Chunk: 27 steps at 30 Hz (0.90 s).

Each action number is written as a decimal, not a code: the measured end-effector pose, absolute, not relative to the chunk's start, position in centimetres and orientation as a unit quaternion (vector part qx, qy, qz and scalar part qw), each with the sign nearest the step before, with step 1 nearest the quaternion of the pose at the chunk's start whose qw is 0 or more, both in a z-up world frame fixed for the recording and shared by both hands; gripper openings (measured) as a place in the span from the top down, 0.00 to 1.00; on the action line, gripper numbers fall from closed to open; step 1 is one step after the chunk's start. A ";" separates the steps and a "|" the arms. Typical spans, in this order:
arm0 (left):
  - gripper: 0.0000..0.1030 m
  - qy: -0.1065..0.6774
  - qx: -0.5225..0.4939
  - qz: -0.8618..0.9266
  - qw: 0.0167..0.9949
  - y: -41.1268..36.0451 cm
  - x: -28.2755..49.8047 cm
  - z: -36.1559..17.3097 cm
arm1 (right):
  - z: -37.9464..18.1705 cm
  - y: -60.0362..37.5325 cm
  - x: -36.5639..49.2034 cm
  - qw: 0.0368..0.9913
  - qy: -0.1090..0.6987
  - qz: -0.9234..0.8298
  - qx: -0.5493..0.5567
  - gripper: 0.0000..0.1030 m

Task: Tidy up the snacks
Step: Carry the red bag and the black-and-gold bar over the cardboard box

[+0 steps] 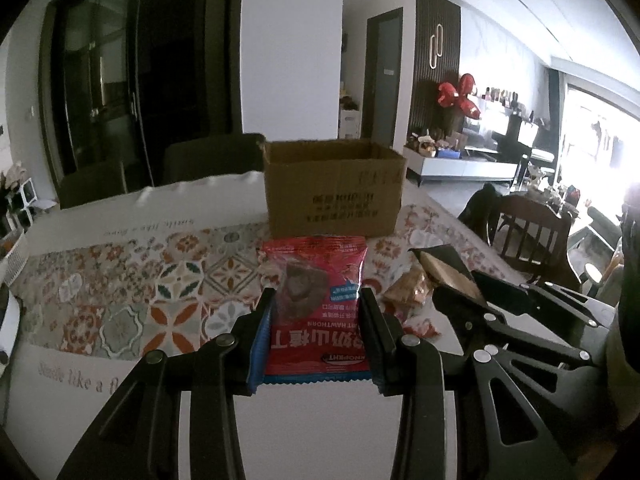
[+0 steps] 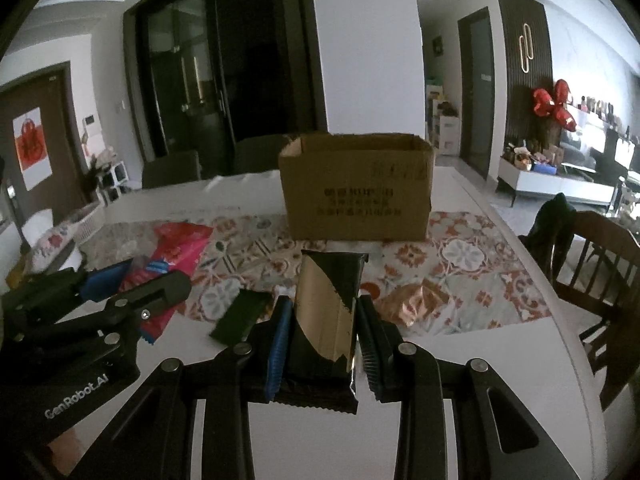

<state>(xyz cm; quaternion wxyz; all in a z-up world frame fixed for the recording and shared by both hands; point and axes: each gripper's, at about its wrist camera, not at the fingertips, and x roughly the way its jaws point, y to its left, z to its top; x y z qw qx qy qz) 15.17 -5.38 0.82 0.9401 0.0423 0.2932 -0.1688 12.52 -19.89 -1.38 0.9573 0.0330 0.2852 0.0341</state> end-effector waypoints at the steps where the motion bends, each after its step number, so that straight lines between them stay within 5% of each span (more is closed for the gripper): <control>1: 0.61 0.291 0.043 -0.168 0.941 -5.5 15.2 1.2 | -1.0 -19.9 12.7 0.958 0.284 0.035 0.032 0.67; 27: 0.61 0.283 0.071 -0.186 0.938 -10.1 27.8 7.9 | 6.1 -24.6 24.5 0.963 0.261 0.048 0.039 0.67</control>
